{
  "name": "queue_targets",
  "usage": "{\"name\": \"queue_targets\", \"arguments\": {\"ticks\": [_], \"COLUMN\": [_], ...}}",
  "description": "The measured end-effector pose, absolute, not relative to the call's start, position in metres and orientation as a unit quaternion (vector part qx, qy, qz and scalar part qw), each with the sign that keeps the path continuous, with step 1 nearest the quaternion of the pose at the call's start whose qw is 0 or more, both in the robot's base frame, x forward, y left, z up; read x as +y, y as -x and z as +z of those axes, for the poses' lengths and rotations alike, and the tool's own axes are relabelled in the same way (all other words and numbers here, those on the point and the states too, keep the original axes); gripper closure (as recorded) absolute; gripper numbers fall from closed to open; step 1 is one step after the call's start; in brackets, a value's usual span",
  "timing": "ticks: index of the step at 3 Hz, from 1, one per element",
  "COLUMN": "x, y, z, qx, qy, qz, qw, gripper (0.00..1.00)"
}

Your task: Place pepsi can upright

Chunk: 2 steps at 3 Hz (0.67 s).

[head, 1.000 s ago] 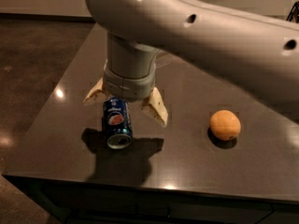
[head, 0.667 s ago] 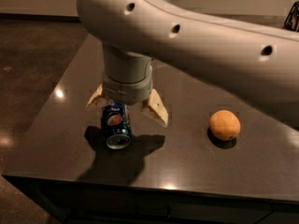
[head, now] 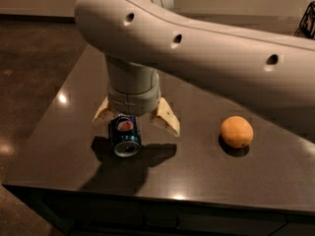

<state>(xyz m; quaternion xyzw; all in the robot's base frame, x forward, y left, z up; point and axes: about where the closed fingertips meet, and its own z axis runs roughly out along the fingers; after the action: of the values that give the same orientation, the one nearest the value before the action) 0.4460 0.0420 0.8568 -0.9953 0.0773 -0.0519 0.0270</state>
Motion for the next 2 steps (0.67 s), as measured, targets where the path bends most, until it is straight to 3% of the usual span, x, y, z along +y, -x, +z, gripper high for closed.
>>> {"name": "queue_targets", "arguments": {"ticks": [2], "x": [0.0482], "y": [-0.4255], "z": [0.8486], "qx": [0.048], "qy": [0.998], "qz": [-0.043], "qw": [0.009], "gripper": [0.00]}}
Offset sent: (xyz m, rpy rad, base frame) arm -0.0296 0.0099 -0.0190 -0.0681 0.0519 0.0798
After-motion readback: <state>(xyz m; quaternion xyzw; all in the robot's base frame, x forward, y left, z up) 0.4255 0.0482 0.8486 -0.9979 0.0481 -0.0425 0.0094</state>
